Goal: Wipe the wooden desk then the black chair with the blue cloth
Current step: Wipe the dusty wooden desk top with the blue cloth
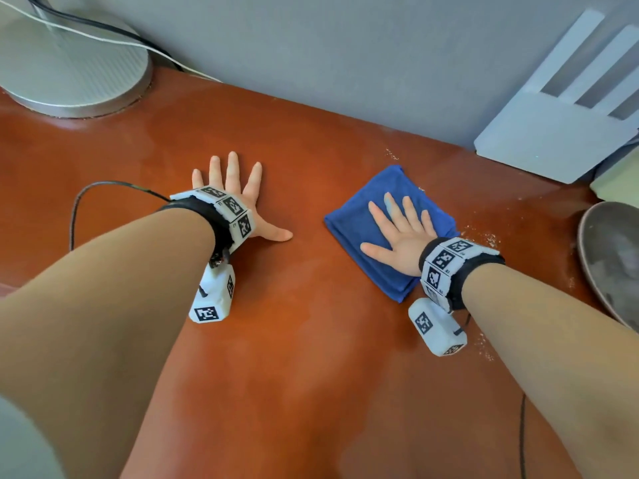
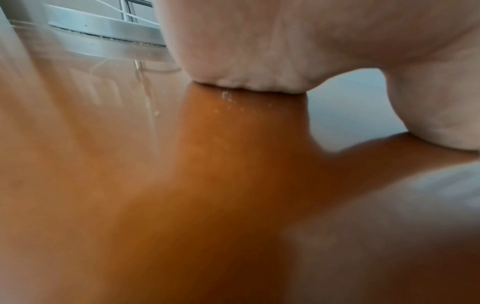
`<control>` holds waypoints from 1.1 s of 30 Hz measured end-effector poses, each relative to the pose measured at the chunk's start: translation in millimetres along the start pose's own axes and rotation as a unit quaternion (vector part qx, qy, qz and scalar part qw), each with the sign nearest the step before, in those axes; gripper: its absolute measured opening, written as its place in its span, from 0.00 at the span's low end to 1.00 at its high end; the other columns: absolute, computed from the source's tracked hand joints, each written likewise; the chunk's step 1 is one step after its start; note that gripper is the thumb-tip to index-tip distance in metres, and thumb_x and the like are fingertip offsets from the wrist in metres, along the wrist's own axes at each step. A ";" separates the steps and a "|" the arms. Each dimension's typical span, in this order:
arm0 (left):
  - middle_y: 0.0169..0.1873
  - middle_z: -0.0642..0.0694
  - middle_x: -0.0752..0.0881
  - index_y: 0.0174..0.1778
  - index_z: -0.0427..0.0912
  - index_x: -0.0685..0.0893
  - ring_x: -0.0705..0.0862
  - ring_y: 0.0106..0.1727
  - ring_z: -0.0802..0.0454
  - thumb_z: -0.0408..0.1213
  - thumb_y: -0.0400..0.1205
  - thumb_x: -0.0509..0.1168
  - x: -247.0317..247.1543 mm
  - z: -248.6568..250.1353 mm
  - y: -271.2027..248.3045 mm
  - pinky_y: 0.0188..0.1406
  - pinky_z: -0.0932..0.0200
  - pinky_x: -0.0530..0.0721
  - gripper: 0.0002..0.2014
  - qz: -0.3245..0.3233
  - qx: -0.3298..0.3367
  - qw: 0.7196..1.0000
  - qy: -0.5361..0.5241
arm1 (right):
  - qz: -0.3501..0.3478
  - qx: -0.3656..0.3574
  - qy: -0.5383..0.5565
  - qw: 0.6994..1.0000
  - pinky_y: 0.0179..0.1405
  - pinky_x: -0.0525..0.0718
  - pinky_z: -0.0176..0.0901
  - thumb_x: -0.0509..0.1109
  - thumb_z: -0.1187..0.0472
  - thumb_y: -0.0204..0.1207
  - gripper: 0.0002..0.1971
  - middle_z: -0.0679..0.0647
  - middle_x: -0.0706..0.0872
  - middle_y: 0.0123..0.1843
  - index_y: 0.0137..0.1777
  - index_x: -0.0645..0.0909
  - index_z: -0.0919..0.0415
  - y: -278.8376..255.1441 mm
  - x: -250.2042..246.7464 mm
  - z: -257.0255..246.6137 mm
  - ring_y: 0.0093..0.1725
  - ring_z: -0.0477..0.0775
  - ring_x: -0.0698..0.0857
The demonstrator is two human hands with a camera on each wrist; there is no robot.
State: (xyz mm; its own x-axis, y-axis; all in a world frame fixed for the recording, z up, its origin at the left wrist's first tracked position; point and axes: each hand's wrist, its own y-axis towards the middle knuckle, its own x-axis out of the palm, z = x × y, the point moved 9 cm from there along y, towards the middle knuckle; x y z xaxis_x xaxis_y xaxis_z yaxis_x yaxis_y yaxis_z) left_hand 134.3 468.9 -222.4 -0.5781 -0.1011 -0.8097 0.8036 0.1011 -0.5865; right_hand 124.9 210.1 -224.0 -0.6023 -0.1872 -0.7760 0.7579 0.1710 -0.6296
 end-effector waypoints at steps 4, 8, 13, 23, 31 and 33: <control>0.79 0.42 0.27 0.80 0.55 0.29 0.30 0.80 0.37 0.81 0.59 0.60 3.3 -1.2 4.5 0.77 0.34 0.35 0.65 0.005 0.004 1.000 0.003 | 0.018 0.074 0.043 0.996 0.79 0.35 0.61 0.45 0.31 0.78 0.38 0.48 0.28 0.82 0.81 0.32 0.43 17.4 -13.5 30.5 0.81 0.59 0.31; 0.79 0.43 0.27 0.80 0.55 0.29 0.29 0.80 0.37 0.81 0.59 0.61 3.7 -1.8 7.5 0.77 0.34 0.35 0.65 0.006 0.001 1.000 0.003 | 0.032 0.131 0.077 0.988 0.78 0.38 0.68 0.44 0.29 0.77 0.39 0.49 0.29 0.82 0.81 0.33 0.44 45.2 -39.1 30.9 0.81 0.64 0.32; 0.79 0.43 0.27 0.80 0.55 0.29 0.29 0.80 0.38 0.80 0.59 0.62 2.8 -0.6 5.3 0.77 0.35 0.34 0.65 0.003 -0.002 1.000 -0.002 | 0.043 0.055 0.050 0.996 0.77 0.35 0.68 0.43 0.29 0.77 0.39 0.50 0.28 0.82 0.81 0.32 0.43 51.0 -50.6 -25.0 0.80 0.64 0.31; 0.81 0.43 0.31 0.82 0.54 0.35 0.32 0.81 0.39 0.78 0.58 0.65 -5.9 2.4 0.5 0.78 0.36 0.38 0.65 -0.001 -0.021 1.000 0.000 | 0.019 0.051 0.053 0.997 0.78 0.32 0.60 0.45 0.30 0.77 0.39 0.48 0.26 0.81 0.80 0.30 0.42 -4.9 4.2 25.1 0.80 0.58 0.28; 0.80 0.41 0.29 0.80 0.56 0.29 0.31 0.80 0.36 0.80 0.56 0.64 -13.6 55.3 24.9 0.76 0.32 0.37 0.68 -0.001 0.021 1.000 0.005 | 0.046 0.167 0.109 0.979 0.78 0.37 0.65 0.43 0.28 0.75 0.40 0.48 0.29 0.83 0.81 0.31 0.42 28.5 -17.4 73.6 0.81 0.61 0.32; 0.79 0.41 0.27 0.79 0.56 0.28 0.31 0.80 0.34 0.82 0.53 0.63 -10.2 56.5 31.2 0.76 0.31 0.37 0.70 -0.004 0.018 1.000 0.011 | 0.056 0.178 0.113 0.976 0.78 0.38 0.67 0.43 0.28 0.75 0.40 0.49 0.31 0.83 0.81 0.32 0.43 42.1 -30.1 78.0 0.82 0.62 0.33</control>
State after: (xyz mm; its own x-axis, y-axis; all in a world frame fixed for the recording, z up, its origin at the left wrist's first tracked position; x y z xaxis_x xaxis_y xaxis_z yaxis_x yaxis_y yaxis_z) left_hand 173.2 417.2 -231.1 -0.5868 -0.0796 -0.8058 0.8036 0.0650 -0.5916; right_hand 194.5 147.5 -224.1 -0.5206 0.0377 -0.8530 0.8366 -0.1770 -0.5184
